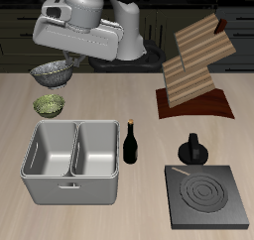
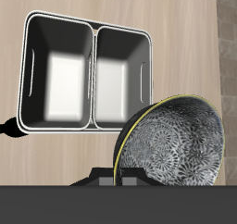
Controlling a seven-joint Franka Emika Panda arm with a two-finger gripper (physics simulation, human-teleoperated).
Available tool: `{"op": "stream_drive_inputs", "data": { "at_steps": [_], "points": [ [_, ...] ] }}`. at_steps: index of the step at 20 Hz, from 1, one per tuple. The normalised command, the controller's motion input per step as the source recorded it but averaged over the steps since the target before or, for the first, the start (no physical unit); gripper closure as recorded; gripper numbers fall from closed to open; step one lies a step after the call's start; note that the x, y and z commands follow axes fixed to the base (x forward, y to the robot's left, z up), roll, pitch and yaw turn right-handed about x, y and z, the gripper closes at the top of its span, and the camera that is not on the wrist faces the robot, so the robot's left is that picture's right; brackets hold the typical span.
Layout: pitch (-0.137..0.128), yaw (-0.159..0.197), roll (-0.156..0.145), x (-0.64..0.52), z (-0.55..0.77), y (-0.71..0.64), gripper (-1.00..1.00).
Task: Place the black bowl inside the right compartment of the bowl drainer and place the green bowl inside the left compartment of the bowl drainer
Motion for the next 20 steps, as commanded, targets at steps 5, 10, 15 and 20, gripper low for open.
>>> {"op": "stream_drive_inputs", "data": {
  "at_steps": [5, 10, 15, 20],
  "points": [
    [0.0, 0.029, 0.007, 0.25, 0.04, 0.1, 1.0],
    [0.023, 0.016, 0.004, 0.21, -0.1, 0.0, 1.0],
    [0.021, 0.013, 0.002, 0.15, -0.22, -0.01, 1.0],
    [-0.012, -0.008, -0.018, 0.22, -0.21, -0.18, 1.0]
  ]
}}
